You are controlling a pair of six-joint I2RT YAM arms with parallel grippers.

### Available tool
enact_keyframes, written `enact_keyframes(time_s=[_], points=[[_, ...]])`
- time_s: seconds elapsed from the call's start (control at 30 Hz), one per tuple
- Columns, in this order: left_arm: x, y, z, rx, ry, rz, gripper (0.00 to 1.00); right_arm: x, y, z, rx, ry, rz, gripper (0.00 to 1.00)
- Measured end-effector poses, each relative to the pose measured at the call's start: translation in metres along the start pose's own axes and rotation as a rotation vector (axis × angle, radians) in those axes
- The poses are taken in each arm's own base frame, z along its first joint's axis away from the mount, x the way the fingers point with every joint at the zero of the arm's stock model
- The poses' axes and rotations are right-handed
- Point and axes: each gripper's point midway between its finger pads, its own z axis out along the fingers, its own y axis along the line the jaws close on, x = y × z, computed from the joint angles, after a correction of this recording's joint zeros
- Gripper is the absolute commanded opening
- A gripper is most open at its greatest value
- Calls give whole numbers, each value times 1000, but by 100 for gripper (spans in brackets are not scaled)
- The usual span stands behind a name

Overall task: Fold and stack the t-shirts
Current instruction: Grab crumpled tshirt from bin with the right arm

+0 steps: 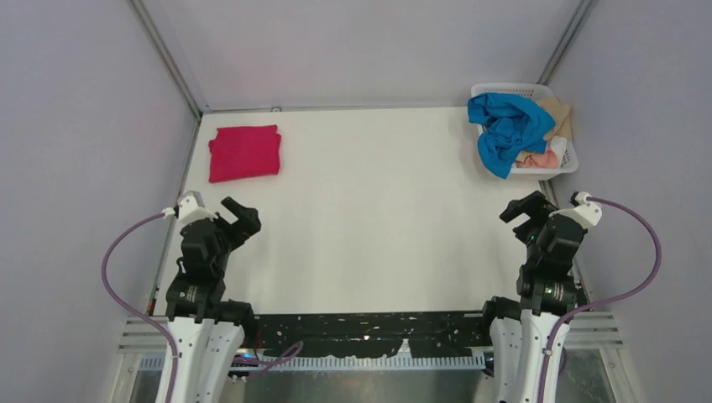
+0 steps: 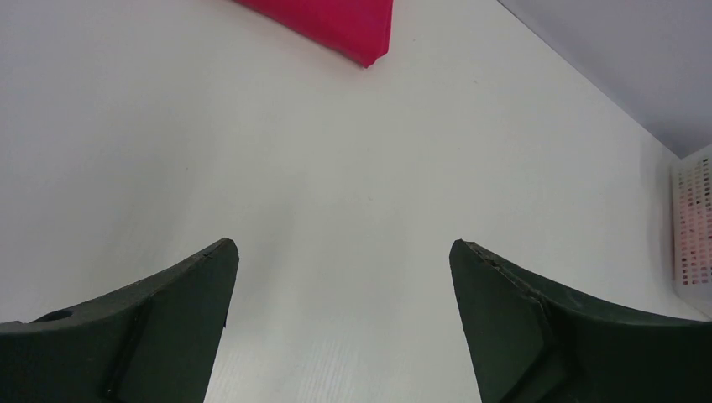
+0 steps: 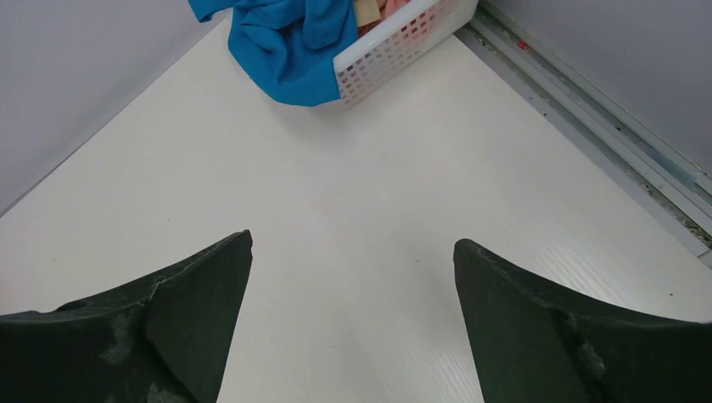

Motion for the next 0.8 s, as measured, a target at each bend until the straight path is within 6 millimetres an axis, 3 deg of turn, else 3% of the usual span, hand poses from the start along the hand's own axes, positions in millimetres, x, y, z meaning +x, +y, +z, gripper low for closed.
enact_keyframes(time_s=[0.23, 0.4, 0.5, 0.6, 0.8], points=[[-1, -2, 4, 1, 1, -3, 99, -12, 16, 5, -63, -18, 13, 95], [2, -3, 13, -9, 24, 1, 99, -45, 49, 34, -127, 12, 27, 95], [1, -6, 19, -5, 25, 1, 99, -79, 70, 76, -122, 29, 28, 95], [1, -7, 25, -9, 30, 2, 99, -108, 91, 135, -102, 46, 8, 95], [8, -4, 36, -34, 65, 11, 99, -111, 108, 270, -11, 148, -42, 95]])
